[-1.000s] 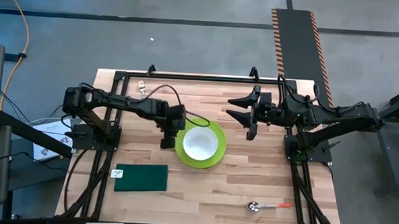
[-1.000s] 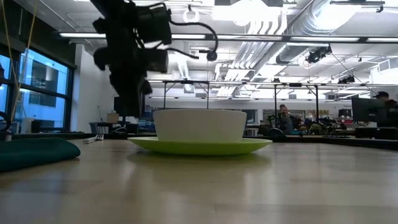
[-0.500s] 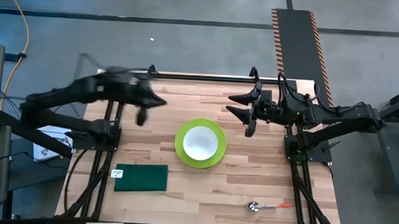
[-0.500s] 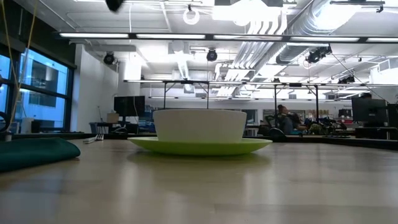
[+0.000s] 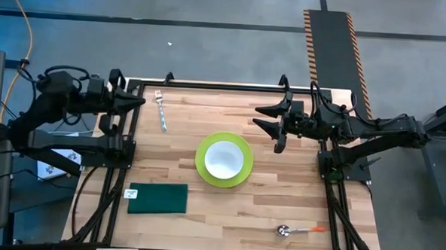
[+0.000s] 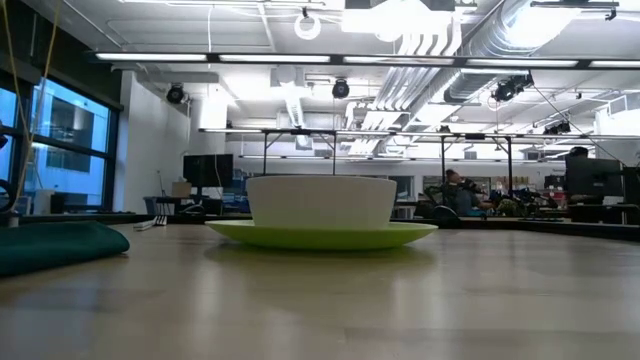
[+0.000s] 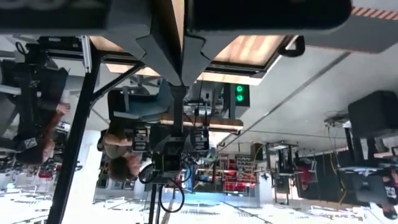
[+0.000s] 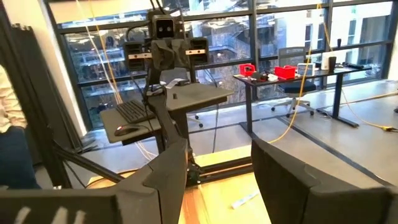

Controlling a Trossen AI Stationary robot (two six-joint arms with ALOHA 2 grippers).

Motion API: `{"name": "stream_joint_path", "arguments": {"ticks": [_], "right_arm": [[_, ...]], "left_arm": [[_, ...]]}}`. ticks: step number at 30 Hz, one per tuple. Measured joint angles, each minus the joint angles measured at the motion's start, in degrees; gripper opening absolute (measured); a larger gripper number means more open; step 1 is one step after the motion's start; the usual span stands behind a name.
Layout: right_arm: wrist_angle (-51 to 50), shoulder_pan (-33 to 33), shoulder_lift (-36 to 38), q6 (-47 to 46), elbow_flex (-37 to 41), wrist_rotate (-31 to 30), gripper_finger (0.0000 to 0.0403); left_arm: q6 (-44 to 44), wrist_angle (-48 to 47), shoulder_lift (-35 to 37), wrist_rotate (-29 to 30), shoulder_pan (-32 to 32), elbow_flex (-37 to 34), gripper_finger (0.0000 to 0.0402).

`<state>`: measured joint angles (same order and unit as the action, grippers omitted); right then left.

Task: Set table place
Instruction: Put the blue fork beside the green plate on the table

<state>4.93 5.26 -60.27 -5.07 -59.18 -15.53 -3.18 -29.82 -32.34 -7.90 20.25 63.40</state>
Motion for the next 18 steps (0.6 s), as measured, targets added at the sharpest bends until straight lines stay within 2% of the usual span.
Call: {"name": "stream_joint_path", "arguments": {"ticks": [4, 13, 18], "right_arm": [[-1.6, 0.0, 0.0, -2.0, 0.0, 2.5, 0.0170], [-6.7, 0.0, 0.0, -5.4, 0.0, 4.4, 0.0170], [-6.6, 0.0, 0.0, -5.4, 0.0, 4.9, 0.0170]], "left_arm": [[-2.5, 0.3, -1.2, 0.0, 0.0, -1.9, 0.0038], [-4.6, 4.0, -4.6, 2.0, 0.0, -2.5, 0.0178], [-4.7, 4.8, -5.0, 3.0, 0.0, -2.5, 0.0225]]}}
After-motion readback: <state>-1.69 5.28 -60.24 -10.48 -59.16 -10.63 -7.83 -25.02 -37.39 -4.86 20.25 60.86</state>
